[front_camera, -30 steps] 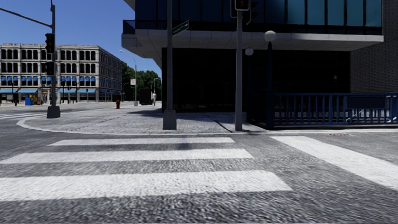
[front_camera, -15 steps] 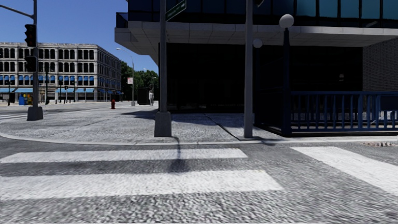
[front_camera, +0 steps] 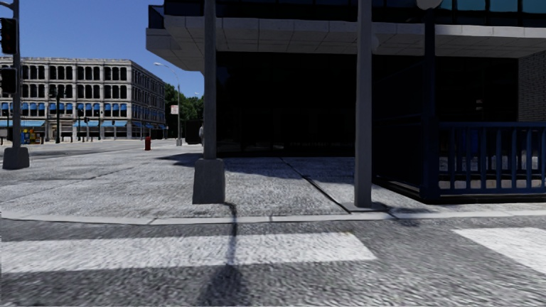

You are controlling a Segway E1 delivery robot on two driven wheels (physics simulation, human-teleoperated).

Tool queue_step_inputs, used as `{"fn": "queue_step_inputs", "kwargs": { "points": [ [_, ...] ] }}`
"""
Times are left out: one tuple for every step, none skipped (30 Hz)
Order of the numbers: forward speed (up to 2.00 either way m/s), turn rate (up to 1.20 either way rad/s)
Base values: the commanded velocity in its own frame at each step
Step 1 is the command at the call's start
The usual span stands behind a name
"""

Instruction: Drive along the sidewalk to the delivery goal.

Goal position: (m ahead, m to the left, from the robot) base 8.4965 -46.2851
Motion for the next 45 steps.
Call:
{"fn": "queue_step_inputs", "kwargs": {
  "points": [
    [1.95, 0.00],
    [1.95, 0.00],
    [1.95, 0.00],
    [1.95, 0.00],
    [1.95, 0.00],
    [1.95, 0.00],
    [1.95, 0.00],
    [1.95, 0.00],
    [1.95, 0.00],
    [1.95, 0.00],
    [1.95, 0.00],
    [1.95, 0.00],
    [1.95, 0.00],
    [1.95, 0.00],
    [1.95, 0.00],
    [1.95, 0.00],
    [1.95, 0.00],
    [1.95, 0.00],
    [1.95, 0.00],
    [1.95, 0.00],
    [1.95, 0.00],
    [1.95, 0.00],
    [1.95, 0.00],
    [1.95, 0.00],
    [1.95, 0.00],
    [1.95, 0.00],
    [1.79, 0.00],
    [1.61, 0.00],
    [1.53, 0.00],
    [1.51, 0.00],
    [1.51, 0.00],
    [1.51, 0.00],
    [1.51, 0.00],
    [1.51, 0.00],
    [1.51, 0.00],
    [1.51, 0.00],
    [1.51, 0.00],
    [1.51, 0.00],
    [1.51, 0.00],
    [1.51, 0.00],
    [1.51, 0.00],
    [1.51, 0.00],
    [1.51, 0.00],
    [1.51, 0.00],
    [1.51, 0.00]
  ]
}}
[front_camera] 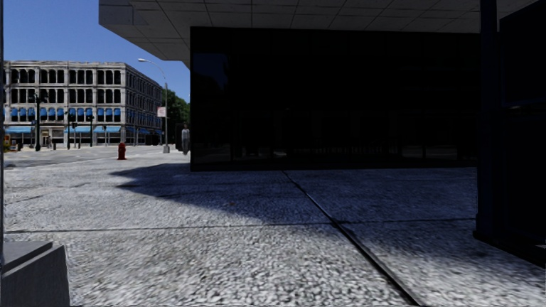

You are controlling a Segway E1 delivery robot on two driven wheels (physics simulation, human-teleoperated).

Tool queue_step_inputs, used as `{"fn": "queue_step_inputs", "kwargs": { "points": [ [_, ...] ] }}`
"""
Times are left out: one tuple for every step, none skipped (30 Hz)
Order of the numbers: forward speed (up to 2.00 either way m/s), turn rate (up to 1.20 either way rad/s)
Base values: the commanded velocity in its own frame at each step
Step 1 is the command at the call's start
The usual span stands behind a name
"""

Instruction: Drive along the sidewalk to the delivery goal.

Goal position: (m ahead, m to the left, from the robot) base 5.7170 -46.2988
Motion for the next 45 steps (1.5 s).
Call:
{"fn": "queue_step_inputs", "kwargs": {
  "points": [
    [1.51, 0.00],
    [1.51, 0.00],
    [1.51, 0.00],
    [1.51, 0.00],
    [1.51, 0.00],
    [1.51, 0.00],
    [1.51, 0.00],
    [1.51, 0.00],
    [1.51, 0.00],
    [1.51, 0.00],
    [1.51, 0.00],
    [1.51, 0.00],
    [1.51, 0.00],
    [1.51, 0.00],
    [1.51, 0.00],
    [1.51, 0.00],
    [1.51, 0.00],
    [1.51, 0.00],
    [1.51, 0.00],
    [1.51, 0.00],
    [1.51, 0.00],
    [1.51, 0.00],
    [1.51, 0.00],
    [1.51, 0.00],
    [1.51, 0.00],
    [1.51, 0.00],
    [1.51, -0.07],
    [1.51, -0.20],
    [1.51, -0.25],
    [1.51, -0.34],
    [1.51, -0.41],
    [1.51, -0.41],
    [1.51, -0.48],
    [1.51, -0.52],
    [1.51, -0.53],
    [1.51, -0.53],
    [1.50, -0.55],
    [1.49, -0.59],
    [1.49, -0.60],
    [1.49, -0.60],
    [1.49, -0.60],
    [1.49, -0.60],
    [1.49, -0.60],
    [1.49, -0.60],
    [1.49, -0.60]
  ]
}}
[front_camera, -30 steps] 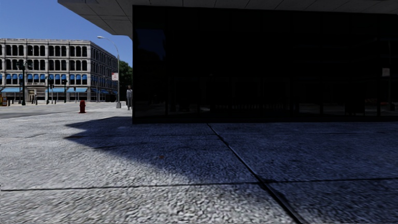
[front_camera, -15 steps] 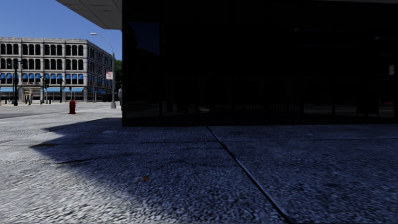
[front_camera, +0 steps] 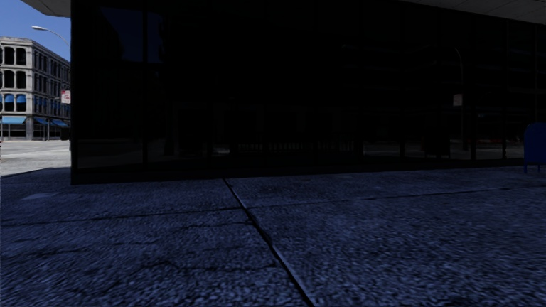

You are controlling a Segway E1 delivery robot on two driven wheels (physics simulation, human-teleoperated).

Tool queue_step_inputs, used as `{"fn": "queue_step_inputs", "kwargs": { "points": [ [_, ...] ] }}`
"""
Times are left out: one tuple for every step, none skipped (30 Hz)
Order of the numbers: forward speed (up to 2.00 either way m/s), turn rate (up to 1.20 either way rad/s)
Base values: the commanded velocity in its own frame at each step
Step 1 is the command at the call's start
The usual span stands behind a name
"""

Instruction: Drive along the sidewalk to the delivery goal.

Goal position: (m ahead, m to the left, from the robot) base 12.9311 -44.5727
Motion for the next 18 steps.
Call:
{"fn": "queue_step_inputs", "kwargs": {
  "points": [
    [1.49, -0.60],
    [1.49, -0.60],
    [1.49, -0.60],
    [1.49, -0.61],
    [1.49, -0.61],
    [1.49, -0.61],
    [1.49, -0.61],
    [1.49, -0.61],
    [1.49, -0.61],
    [1.49, -0.61],
    [1.49, -0.61],
    [1.49, -0.61],
    [1.49, -0.61],
    [1.49, -0.61],
    [1.49, -0.61],
    [1.49, -0.61],
    [1.49, -0.61],
    [1.49, -0.61]
  ]
}}
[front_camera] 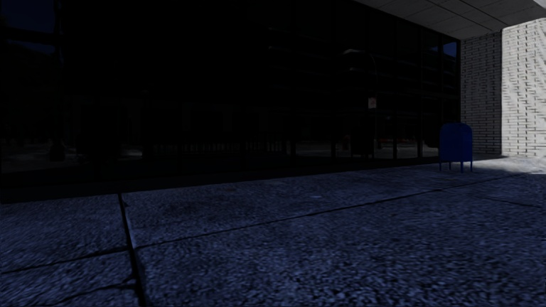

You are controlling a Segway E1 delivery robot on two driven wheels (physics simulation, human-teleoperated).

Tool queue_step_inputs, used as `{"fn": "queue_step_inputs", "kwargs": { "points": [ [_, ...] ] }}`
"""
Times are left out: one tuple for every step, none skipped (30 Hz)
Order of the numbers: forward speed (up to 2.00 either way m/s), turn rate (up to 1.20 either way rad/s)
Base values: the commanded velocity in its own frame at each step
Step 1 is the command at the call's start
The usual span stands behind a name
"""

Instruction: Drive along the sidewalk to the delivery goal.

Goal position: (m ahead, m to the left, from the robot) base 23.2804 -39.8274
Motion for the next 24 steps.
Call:
{"fn": "queue_step_inputs", "kwargs": {
  "points": [
    [1.49, -0.61],
    [1.49, -0.61],
    [1.49, -0.61],
    [1.49, -0.61],
    [1.49, -0.61],
    [1.49, -0.61],
    [1.49, -0.61],
    [1.49, -0.61],
    [1.49, -0.61],
    [1.49, -0.61],
    [1.49, -0.61],
    [1.49, -0.61],
    [1.49, -0.61],
    [1.49, -0.61],
    [1.49, -0.61],
    [1.49, -0.61],
    [1.49, -0.61],
    [1.49, -0.61],
    [1.49, -0.61],
    [1.49, -0.61],
    [1.49, -0.61],
    [1.49, -0.61],
    [1.49, -0.61],
    [1.49, -0.61]
  ]
}}
